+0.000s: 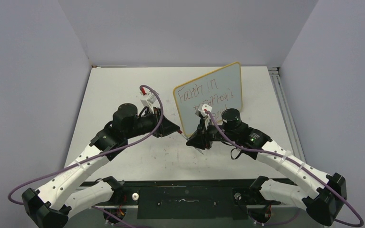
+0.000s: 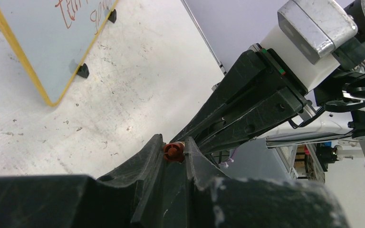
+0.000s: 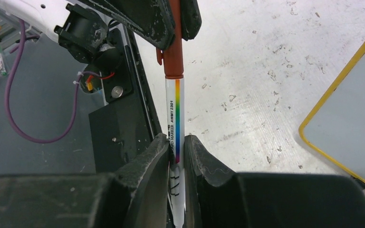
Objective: Write a sentence on the whiteboard
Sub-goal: Place the pen cap at the center of the board.
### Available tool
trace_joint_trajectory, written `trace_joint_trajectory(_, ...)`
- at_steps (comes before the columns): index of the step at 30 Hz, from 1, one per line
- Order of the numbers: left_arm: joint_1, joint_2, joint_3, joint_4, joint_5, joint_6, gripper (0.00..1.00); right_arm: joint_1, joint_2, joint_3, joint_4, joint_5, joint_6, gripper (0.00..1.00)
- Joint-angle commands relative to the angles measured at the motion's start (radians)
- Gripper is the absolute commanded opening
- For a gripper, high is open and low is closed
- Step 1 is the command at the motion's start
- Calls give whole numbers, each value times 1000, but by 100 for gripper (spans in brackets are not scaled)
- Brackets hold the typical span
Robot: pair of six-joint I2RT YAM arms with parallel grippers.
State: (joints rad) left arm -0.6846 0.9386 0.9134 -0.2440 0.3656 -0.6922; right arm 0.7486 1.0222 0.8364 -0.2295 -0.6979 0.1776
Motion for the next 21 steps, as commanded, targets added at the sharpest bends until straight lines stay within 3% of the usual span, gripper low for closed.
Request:
trace_joint_trajectory(1, 45, -47, 69, 50, -52, 7, 0, 36, 20, 9, -152, 74, -31, 5)
trace_joint_trajectory(14, 108, -89, 83, 8, -136, -8, 0, 93, 1, -19, -124, 234, -1, 5)
trace_joint_trajectory(21, 156, -118, 55, 26, -124, -37, 0, 93, -3, -39, -126, 238, 1, 5)
